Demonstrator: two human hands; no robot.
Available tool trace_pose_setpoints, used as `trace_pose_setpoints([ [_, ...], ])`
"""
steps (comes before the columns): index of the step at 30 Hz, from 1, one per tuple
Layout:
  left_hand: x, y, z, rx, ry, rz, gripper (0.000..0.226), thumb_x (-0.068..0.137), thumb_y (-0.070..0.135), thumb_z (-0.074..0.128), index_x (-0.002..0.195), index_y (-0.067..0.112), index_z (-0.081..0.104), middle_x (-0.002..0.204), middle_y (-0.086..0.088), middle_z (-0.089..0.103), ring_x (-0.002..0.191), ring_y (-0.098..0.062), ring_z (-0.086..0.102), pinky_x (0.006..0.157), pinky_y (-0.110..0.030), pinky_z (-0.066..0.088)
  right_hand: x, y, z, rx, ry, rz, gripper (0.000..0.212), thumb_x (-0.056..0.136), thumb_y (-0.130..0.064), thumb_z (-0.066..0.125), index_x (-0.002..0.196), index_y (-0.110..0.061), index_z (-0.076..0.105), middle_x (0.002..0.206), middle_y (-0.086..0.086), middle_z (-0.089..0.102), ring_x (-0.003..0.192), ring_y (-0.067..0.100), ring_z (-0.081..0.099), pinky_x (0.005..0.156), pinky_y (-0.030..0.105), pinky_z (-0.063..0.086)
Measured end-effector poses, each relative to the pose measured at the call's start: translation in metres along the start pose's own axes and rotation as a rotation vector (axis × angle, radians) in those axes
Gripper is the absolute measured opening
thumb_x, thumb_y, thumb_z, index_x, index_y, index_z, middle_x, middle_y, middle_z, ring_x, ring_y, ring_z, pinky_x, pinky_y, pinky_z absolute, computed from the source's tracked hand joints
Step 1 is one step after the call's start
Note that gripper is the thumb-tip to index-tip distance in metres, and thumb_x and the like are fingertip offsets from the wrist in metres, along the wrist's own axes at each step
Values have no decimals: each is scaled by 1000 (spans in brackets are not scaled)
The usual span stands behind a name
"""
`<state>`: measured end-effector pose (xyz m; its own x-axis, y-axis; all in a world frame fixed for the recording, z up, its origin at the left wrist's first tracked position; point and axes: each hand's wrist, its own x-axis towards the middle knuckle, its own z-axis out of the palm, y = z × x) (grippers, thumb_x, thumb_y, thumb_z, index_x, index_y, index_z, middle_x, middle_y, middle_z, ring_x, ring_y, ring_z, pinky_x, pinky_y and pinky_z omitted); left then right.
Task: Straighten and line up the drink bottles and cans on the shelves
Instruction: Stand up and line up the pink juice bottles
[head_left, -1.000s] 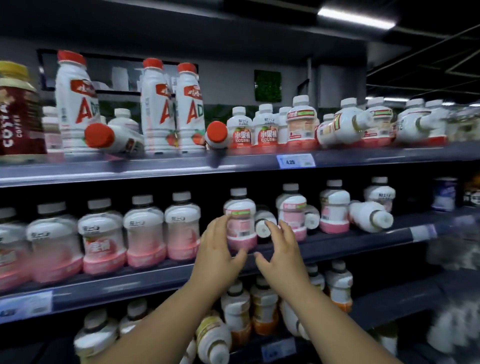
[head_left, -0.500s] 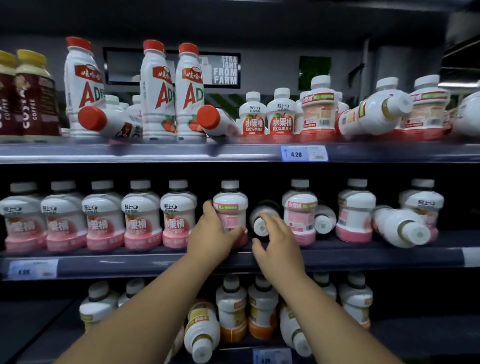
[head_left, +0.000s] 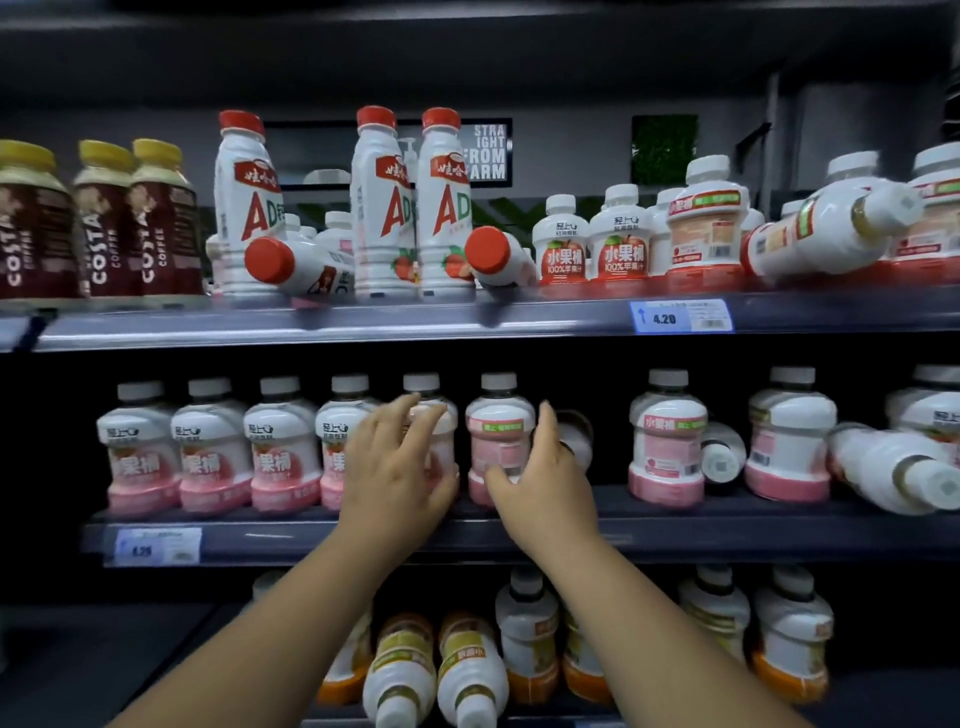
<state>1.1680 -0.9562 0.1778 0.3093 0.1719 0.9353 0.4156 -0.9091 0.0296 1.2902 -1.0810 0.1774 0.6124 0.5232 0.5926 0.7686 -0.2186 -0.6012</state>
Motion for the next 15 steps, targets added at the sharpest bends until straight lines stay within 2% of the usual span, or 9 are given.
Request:
trace_pose_setpoints([
  [2, 1, -11, 0, 82, -64, -86, 74, 70, 50, 65, 138, 23, 49, 143, -12, 44, 135, -38, 36, 110, -52, 24, 1, -5, 8, 17, -5, 57, 103, 86, -44, 63, 158, -17, -5, 137, 21, 47, 122, 34, 49, 94, 38, 46],
  [3, 1, -14, 0, 120, -98, -108, 78, 71, 55, 61, 141, 23, 46, 144, -12, 44, 138, -39, 32, 114, -52, 18, 2, -7, 13, 15, 12, 78, 104, 84, -44, 66, 158, -13, -1, 139, 21, 46, 125, 35, 46, 99, 39, 44],
  [6, -3, -20, 5, 173, -146, -101, 82, 73, 60, 54, 145, 23, 41, 136, -9, 51, 141, -39, 29, 119, -53, 9, 1, -6, 18, 46, 124, 130, 101, 76, -44, 77, 152, -7, 23, 142, 16, 49, 133, 32, 40, 107, 41, 37],
  [8, -5, -22, 8, 170, -109, -99, 82, 72, 59, 56, 145, 23, 42, 131, -7, 53, 141, -37, 30, 120, -53, 9, 0, -6, 19, 30, 129, 140, 105, 74, -49, 77, 153, -8, 22, 141, 15, 48, 133, 31, 39, 108, 40, 34],
  [11, -6, -24, 12, 171, -66, -75, 84, 71, 57, 61, 145, 23, 43, 129, -6, 54, 139, -35, 32, 119, -54, 12, 1, -10, 23, -110, 56, 152, 112, 77, -60, 68, 157, -12, 5, 145, 15, 42, 137, 31, 34, 107, 41, 26],
  [15, -6, -24, 15, 168, -49, -66, 85, 69, 57, 62, 145, 23, 42, 129, -7, 54, 138, -35, 33, 119, -53, 11, 4, -12, 25, -121, 103, 203, 115, 70, -66, 73, 153, -11, 16, 149, 10, 43, 139, 29, 32, 104, 43, 27],
])
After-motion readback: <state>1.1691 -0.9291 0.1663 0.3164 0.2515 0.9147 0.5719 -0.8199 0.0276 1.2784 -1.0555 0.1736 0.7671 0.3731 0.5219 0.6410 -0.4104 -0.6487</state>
